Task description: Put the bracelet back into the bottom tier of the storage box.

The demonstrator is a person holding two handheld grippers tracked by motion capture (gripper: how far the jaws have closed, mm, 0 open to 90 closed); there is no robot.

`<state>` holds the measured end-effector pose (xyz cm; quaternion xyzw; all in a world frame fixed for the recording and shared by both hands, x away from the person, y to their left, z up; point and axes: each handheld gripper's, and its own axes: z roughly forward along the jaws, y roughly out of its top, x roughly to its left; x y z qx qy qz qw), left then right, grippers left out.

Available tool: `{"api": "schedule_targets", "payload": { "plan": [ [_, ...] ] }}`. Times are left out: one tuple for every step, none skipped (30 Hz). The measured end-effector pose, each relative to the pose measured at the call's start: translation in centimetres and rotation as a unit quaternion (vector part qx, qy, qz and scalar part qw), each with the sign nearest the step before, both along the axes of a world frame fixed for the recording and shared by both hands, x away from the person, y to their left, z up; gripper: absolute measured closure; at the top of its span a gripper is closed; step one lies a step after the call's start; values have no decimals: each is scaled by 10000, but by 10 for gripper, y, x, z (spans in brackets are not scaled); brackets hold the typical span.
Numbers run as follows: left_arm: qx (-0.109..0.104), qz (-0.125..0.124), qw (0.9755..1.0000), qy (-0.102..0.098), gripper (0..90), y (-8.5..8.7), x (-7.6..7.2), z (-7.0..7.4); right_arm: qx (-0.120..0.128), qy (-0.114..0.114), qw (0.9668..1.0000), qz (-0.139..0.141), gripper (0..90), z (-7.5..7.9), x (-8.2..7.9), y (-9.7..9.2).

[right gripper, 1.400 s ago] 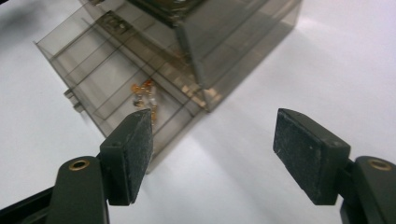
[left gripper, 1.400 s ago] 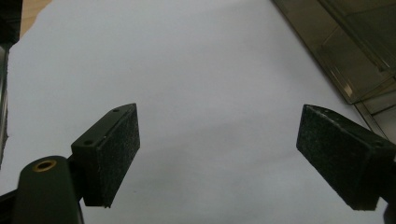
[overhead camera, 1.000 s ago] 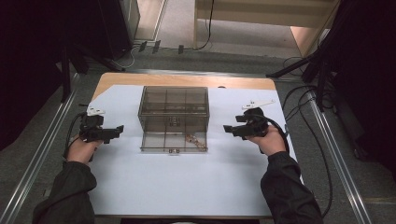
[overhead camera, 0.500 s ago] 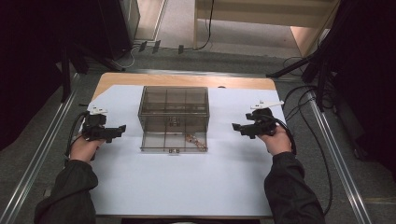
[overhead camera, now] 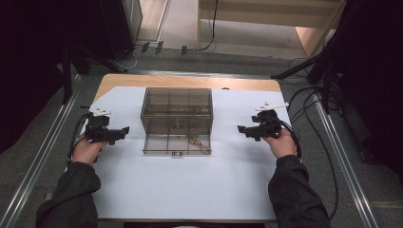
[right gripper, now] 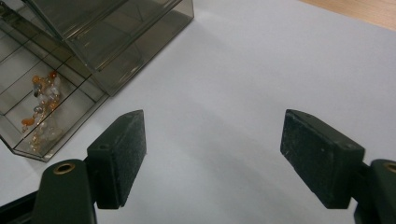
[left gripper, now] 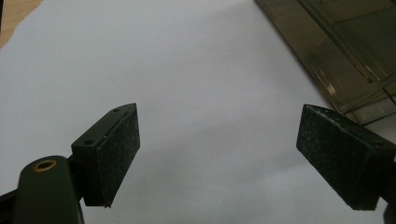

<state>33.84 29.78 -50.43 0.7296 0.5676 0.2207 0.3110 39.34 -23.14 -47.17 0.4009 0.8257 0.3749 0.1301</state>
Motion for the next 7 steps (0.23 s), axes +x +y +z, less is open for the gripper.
{"api": "schedule_targets", "payload": {
  "plan": [
    [9, -8, 10000, 7, 146, 0, 0, 0, -18, 5, 10000, 1, 234, 0, 0, 0],
    [-3, -12, 10000, -4, 146, -1, 0, 0, -25, 3, 10000, 1, 234, 0, 0, 1],
    [14, -29, 10000, 3, 146, -1, 1, 1, -12, 7, 10000, 12, 234, -1, 0, 0],
    [17, -34, 10000, -2, 145, -1, 1, 1, -11, -4, 10000, 6, 234, -1, 1, 0],
    [25, -36, 10000, -2, 146, -2, 1, 1, -11, -7, 10000, 0, 234, -1, 1, 0],
    [35, -44, 10000, 10, 145, -2, 1, 0, -4, 0, 10000, -6, 234, -1, 1, 0],
    [45, -36, 10000, 26, 145, -1, 1, 0, 9, 11, 10000, -14, 234, -1, 1, -1]
  ]
}}
